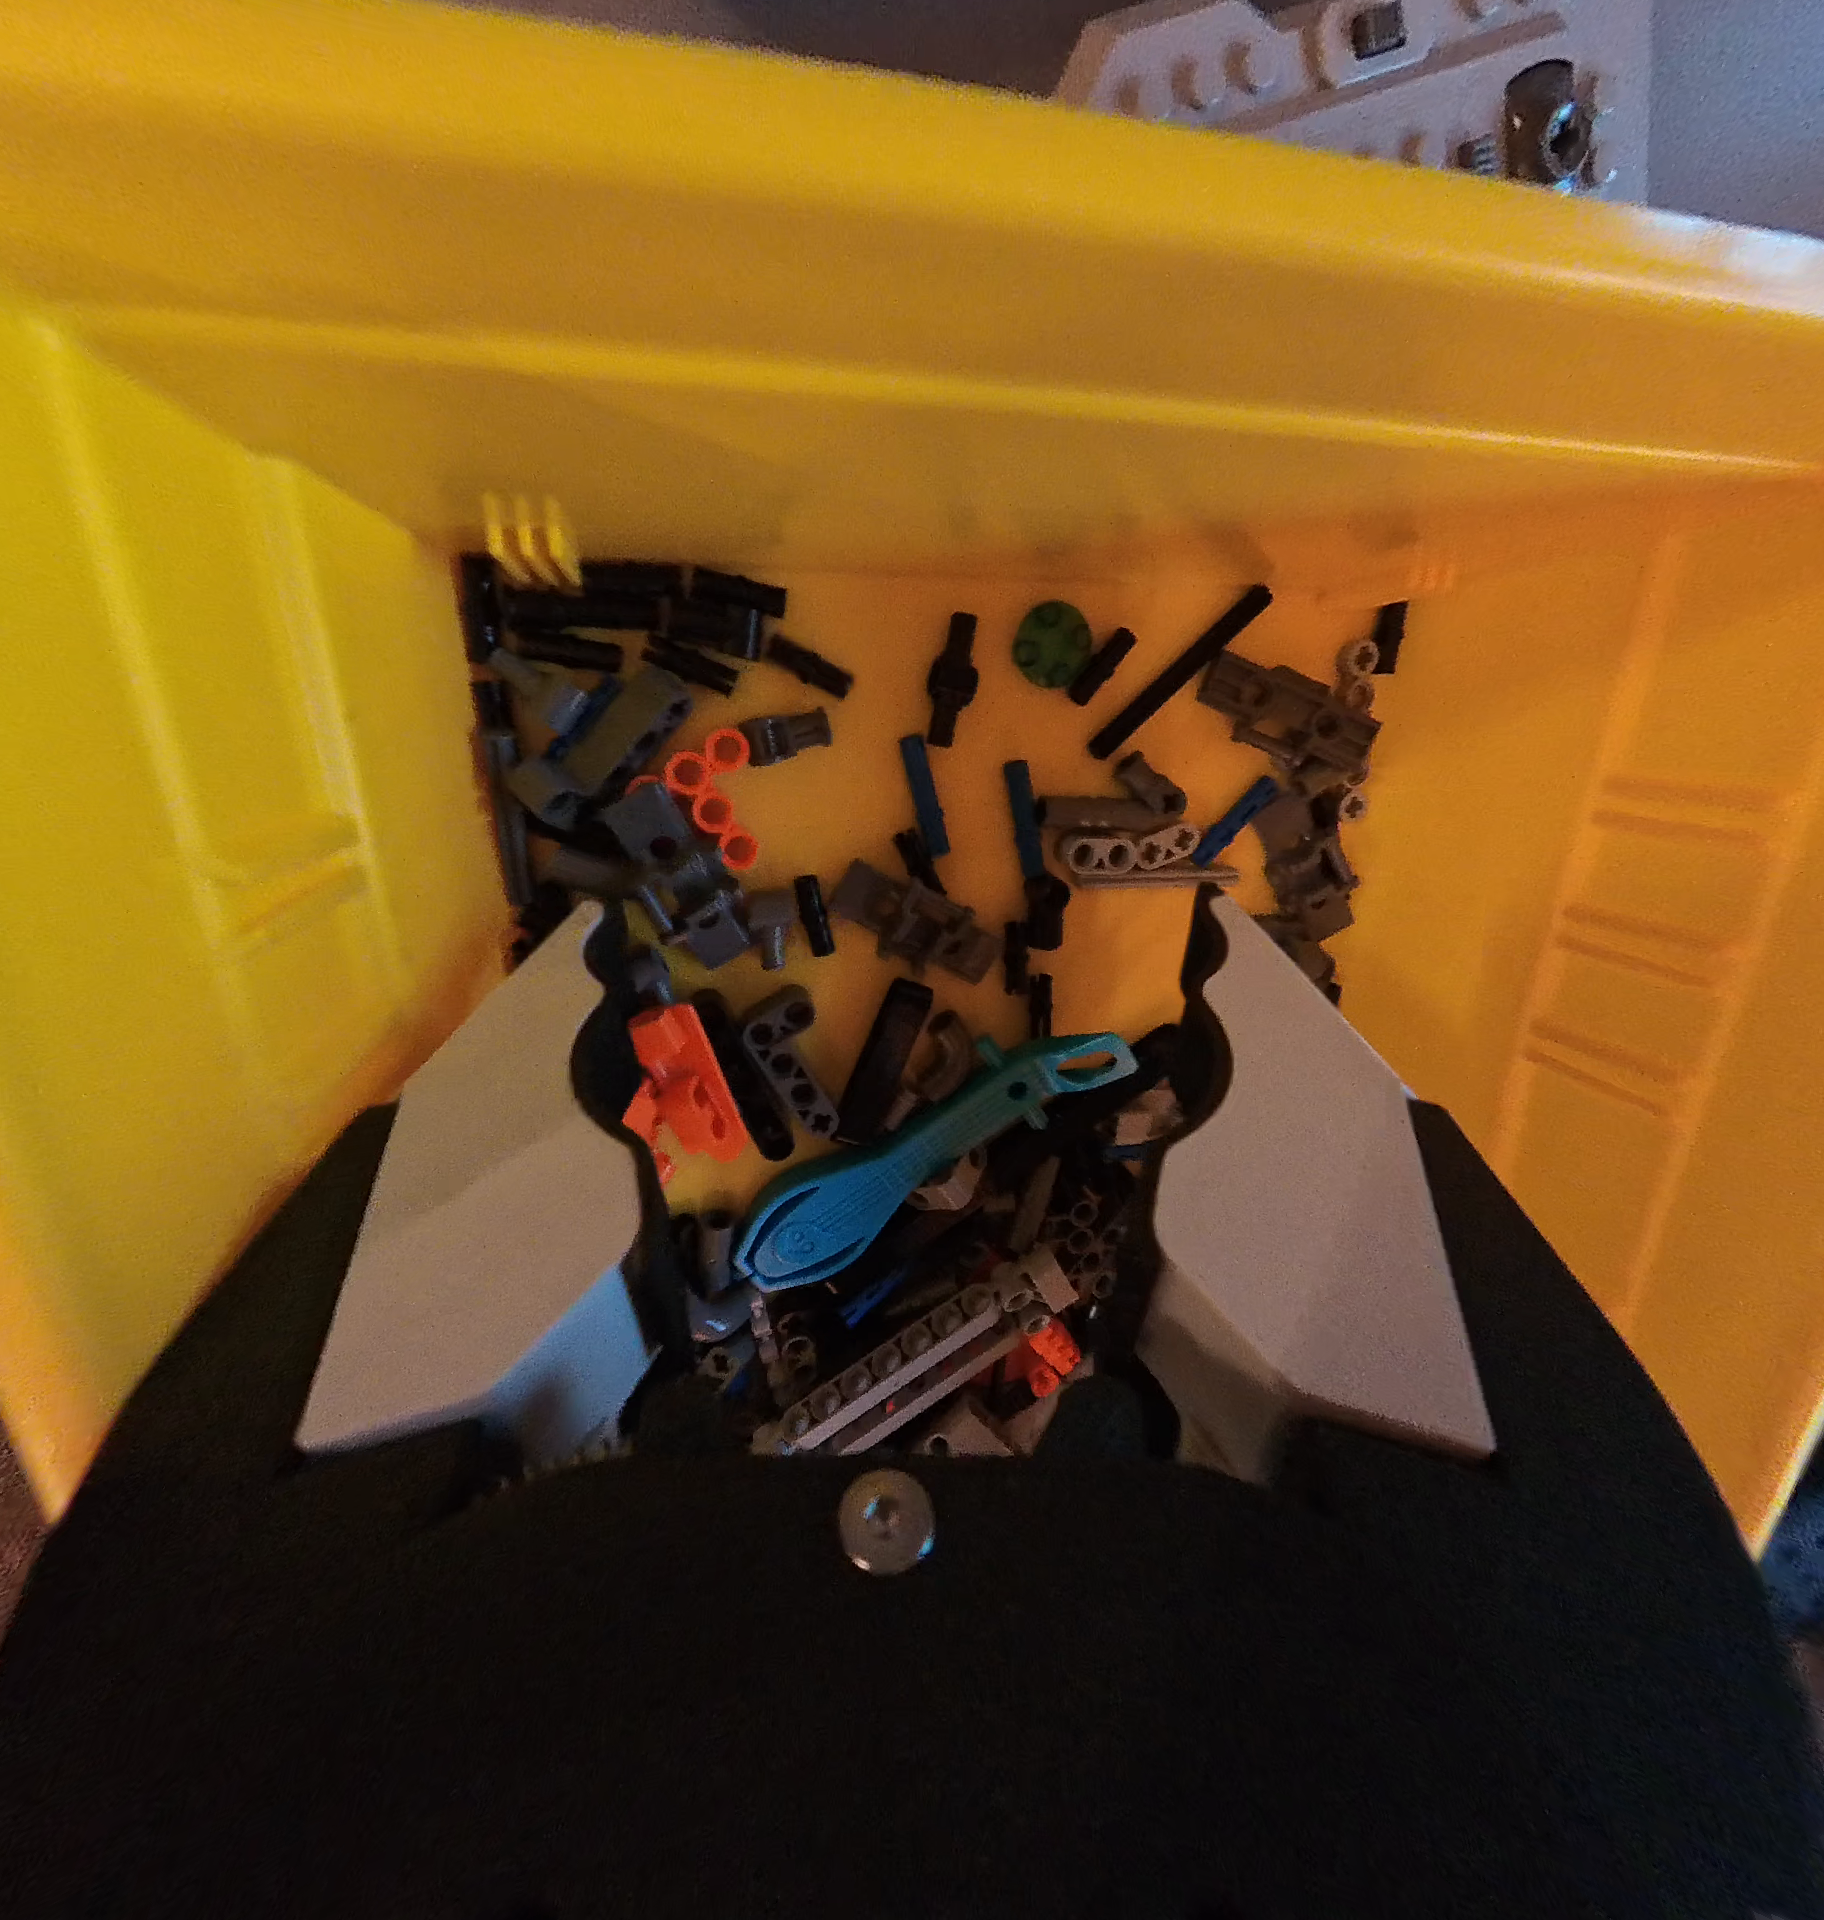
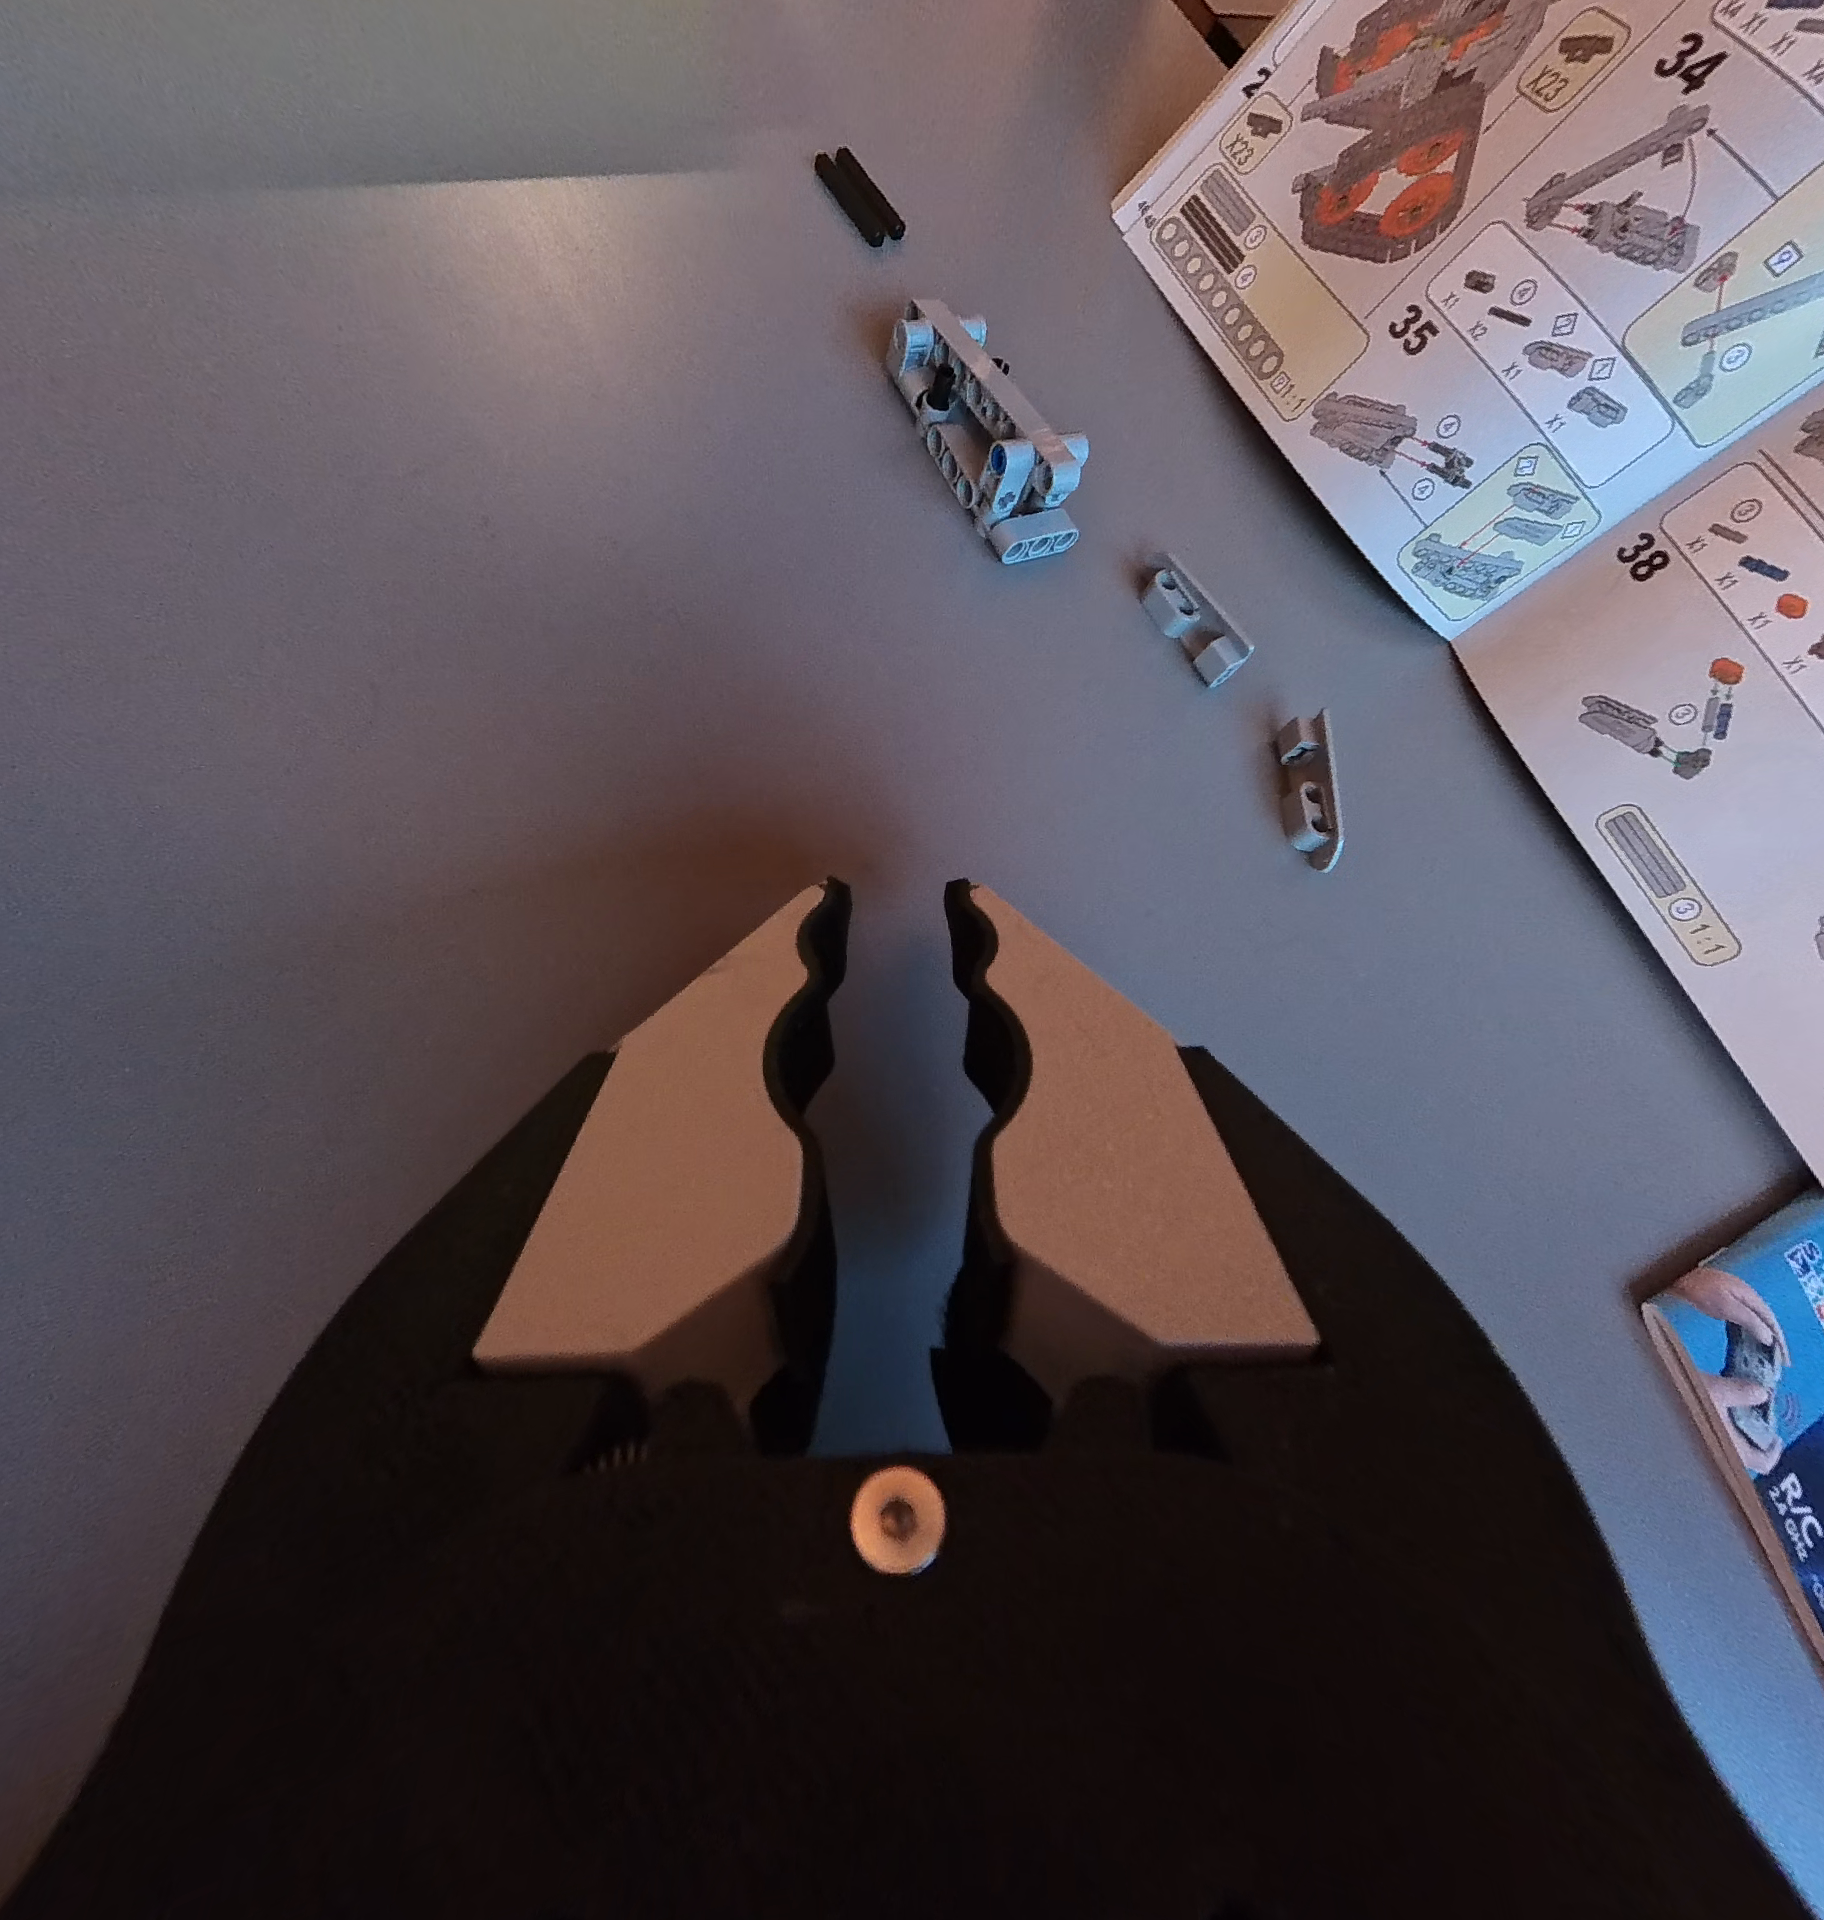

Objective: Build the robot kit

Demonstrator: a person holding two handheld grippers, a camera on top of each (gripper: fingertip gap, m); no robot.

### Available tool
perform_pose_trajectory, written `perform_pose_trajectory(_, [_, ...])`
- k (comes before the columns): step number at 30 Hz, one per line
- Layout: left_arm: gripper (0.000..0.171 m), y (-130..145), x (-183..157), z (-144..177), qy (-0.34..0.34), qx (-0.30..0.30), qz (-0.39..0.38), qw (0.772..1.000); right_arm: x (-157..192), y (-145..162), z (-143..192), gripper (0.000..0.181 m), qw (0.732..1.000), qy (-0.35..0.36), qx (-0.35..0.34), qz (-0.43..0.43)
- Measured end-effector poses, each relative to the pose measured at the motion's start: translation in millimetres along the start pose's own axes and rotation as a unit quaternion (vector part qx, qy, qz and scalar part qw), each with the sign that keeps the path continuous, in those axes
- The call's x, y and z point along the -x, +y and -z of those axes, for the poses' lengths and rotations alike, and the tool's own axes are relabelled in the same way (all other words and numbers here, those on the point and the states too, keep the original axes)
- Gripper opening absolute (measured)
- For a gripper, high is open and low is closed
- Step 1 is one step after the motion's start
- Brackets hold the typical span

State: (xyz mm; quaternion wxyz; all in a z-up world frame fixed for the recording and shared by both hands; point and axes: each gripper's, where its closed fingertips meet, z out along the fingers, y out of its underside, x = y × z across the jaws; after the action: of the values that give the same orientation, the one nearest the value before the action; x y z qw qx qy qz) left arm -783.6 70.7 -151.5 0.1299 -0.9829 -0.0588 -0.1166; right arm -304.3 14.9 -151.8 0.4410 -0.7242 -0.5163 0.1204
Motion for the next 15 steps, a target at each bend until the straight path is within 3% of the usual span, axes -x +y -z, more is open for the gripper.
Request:
perform_pose_trajectory(4, [0.086,2.6,-16.2,0.1,0.061,0.005,0.001,0.998,0.2,0.2,-0.2,0.019,1.000,0.000,0.001,0.000])
perform_pose_trajectory(6, [0.085,1.6,-29.5,5.0,0.117,0.004,0.013,0.993,0.2,0.3,-0.3,0.019,1.000,-0.001,0.001,0.001])
perform_pose_trajectory(8, [0.084,-8.2,-26.4,13.5,0.126,-0.027,0.029,0.991,0.4,0.1,-0.2,0.019,1.000,-0.001,0.000,0.001])
perform_pose_trajectory(10, [0.091,-24.8,-21.0,24.8,0.122,-0.082,0.036,0.988,0.6,0.0,-0.2,0.019,1.000,-0.001,0.000,0.002])
perform_pose_trajectory(11, [0.103,-33.0,-22.6,30.3,0.128,-0.108,0.037,0.985,0.6,0.1,-0.2,0.019,1.000,-0.001,0.001,0.002])
perform_pose_trajectory(15, [0.118,-39.4,-25.5,33.6,0.125,-0.127,0.023,0.984,1.3,0.5,-0.6,0.019,1.000,-0.002,0.002,0.004])
